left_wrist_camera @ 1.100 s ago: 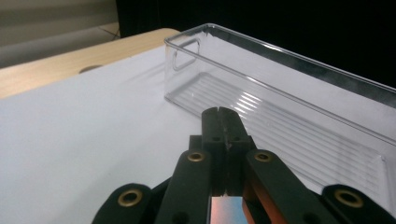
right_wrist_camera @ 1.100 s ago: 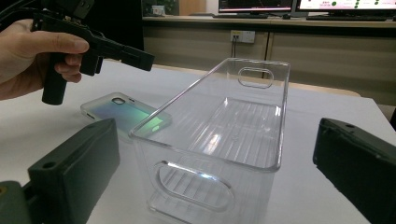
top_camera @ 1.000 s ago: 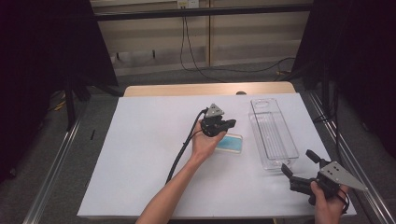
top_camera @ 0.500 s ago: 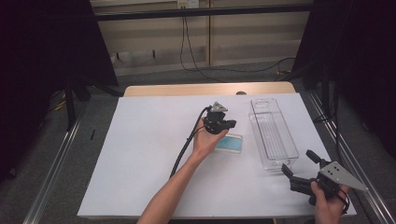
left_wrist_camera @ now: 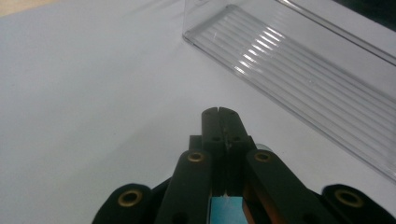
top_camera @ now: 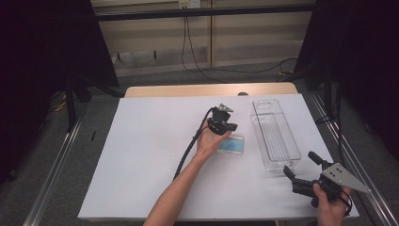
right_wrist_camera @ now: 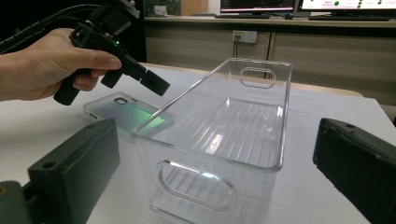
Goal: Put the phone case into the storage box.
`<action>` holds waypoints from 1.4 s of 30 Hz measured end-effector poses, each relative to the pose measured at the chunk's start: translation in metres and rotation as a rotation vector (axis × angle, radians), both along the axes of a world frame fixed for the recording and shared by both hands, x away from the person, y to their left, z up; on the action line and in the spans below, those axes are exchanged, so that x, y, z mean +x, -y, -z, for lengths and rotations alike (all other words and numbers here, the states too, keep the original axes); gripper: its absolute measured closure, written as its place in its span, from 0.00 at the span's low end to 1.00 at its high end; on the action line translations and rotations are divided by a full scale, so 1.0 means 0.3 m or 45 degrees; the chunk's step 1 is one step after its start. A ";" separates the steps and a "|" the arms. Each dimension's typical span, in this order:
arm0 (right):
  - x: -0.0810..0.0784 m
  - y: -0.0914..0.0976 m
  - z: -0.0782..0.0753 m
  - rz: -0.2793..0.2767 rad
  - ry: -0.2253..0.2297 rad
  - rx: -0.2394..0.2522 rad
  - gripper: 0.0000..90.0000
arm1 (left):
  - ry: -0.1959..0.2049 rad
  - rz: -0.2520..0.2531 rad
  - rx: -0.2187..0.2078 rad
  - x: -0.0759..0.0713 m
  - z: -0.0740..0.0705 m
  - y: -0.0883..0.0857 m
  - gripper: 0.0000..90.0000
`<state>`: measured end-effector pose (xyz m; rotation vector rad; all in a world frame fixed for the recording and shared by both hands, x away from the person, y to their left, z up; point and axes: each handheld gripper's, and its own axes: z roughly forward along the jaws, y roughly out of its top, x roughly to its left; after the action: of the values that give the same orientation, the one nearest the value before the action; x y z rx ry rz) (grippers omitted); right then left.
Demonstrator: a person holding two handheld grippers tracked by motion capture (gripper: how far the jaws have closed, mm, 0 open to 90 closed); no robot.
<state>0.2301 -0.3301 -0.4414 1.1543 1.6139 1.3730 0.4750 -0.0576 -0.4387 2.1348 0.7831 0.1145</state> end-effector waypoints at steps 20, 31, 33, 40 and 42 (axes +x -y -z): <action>-0.001 -0.001 0.000 -0.007 0.000 0.002 0.00 | -0.051 0.021 0.058 0.010 0.049 0.031 1.00; -0.001 0.001 0.000 -0.004 0.001 0.001 0.00 | -0.073 -0.008 0.046 0.008 0.064 0.021 1.00; -0.001 0.001 0.000 -0.003 0.001 0.001 0.00 | -0.076 -0.008 0.044 0.007 0.063 0.020 1.00; 0.000 0.002 0.000 -0.001 0.002 -0.002 0.00 | -0.085 0.009 0.058 0.008 0.058 0.015 1.00; 0.000 0.001 0.000 -0.003 0.003 -0.002 0.00 | -0.092 0.003 0.052 0.007 0.059 0.017 1.00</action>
<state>0.2302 -0.3304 -0.4413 1.1499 1.6149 1.3736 0.4772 -0.0626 -0.4564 2.1884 0.8266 0.0532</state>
